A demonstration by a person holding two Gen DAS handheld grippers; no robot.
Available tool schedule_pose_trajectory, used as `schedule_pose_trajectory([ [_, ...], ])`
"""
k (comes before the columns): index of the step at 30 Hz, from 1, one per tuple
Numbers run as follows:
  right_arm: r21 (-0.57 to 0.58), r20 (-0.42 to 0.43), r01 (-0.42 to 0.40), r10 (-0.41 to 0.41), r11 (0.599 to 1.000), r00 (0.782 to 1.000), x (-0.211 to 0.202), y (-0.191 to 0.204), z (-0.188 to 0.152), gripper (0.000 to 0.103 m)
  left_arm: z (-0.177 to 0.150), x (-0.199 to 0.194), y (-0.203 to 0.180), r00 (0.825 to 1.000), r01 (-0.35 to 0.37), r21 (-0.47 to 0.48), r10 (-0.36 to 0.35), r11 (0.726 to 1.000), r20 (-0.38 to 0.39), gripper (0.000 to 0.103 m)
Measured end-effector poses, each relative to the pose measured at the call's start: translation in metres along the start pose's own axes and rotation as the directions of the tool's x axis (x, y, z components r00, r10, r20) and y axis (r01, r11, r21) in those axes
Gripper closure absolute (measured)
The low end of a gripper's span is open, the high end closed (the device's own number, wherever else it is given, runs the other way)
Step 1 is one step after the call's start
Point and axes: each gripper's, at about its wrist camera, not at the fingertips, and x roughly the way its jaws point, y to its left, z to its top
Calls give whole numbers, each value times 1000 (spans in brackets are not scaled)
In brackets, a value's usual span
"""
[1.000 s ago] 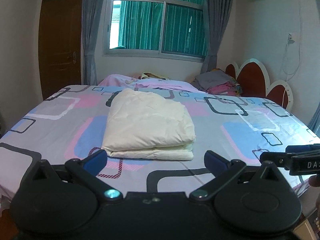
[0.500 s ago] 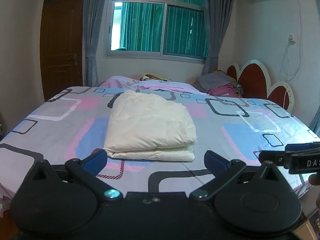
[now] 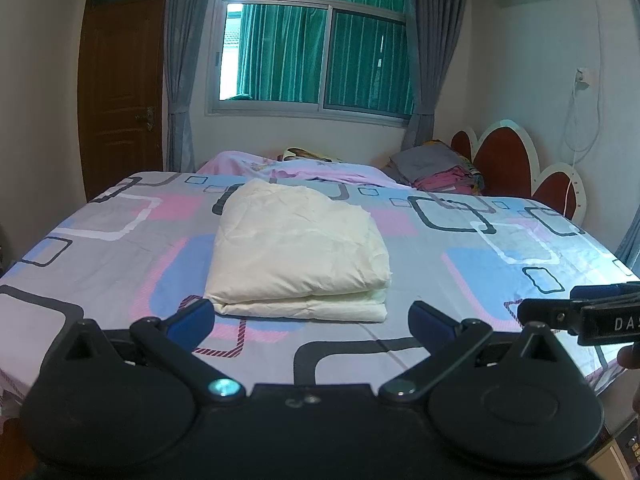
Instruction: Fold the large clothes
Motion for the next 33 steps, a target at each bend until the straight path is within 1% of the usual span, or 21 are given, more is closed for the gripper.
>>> schedule_pose_trajectory([
  [33,-6,1,7,-7,1000,1000,-1,-2,4,0,4,3,0,1000,3,6,-3,1000,0,0],
])
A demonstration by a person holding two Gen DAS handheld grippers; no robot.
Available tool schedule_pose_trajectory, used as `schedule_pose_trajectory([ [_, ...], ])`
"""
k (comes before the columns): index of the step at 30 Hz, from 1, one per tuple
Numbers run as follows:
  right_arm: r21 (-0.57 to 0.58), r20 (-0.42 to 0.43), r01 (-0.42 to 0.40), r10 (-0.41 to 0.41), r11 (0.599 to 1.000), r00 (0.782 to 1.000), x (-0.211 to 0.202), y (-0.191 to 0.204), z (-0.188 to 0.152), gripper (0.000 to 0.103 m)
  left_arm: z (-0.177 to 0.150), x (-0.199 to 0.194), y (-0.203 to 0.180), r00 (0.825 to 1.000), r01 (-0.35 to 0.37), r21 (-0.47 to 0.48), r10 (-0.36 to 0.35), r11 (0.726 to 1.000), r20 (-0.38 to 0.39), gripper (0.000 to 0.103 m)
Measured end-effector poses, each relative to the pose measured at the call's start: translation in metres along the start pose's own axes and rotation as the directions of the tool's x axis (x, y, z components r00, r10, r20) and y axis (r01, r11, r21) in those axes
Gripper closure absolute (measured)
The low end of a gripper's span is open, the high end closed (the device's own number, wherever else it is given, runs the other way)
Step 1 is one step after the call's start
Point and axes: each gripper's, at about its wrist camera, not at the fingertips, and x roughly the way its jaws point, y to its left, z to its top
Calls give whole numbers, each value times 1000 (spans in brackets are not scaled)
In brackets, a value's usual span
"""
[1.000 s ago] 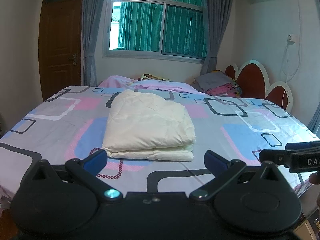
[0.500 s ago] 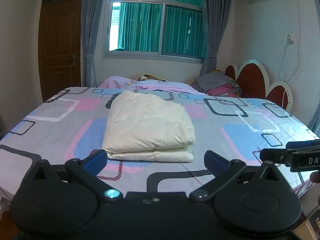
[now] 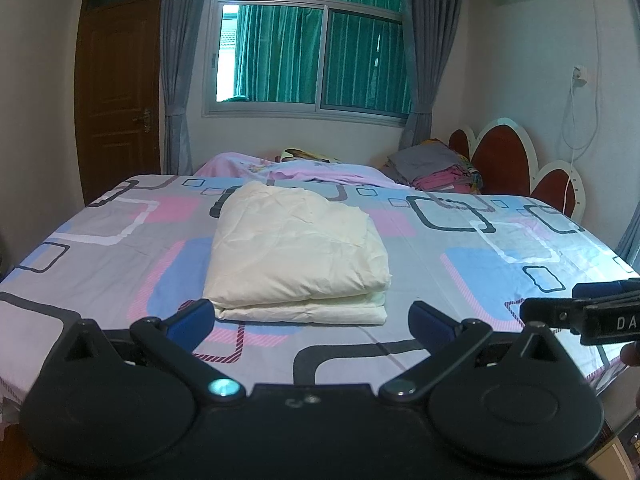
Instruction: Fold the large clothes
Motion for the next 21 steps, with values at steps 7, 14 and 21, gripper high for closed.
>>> schedule_pose_trajectory([
  [7,-3,2,-3,3,1000,1000,0,-1,0,0,1,2,2,1000,-2,0,2,1000,-1,0],
  [14,-4,3,-4,4,1000,1000,0,-1,0,0,1,4,6,1000,-15,3,15,1000,11,1],
  [21,-8,4,-7,7,1000,1000,3,-2,1,0,1,3,10,1000,-9,-8,9,1000,17,1],
])
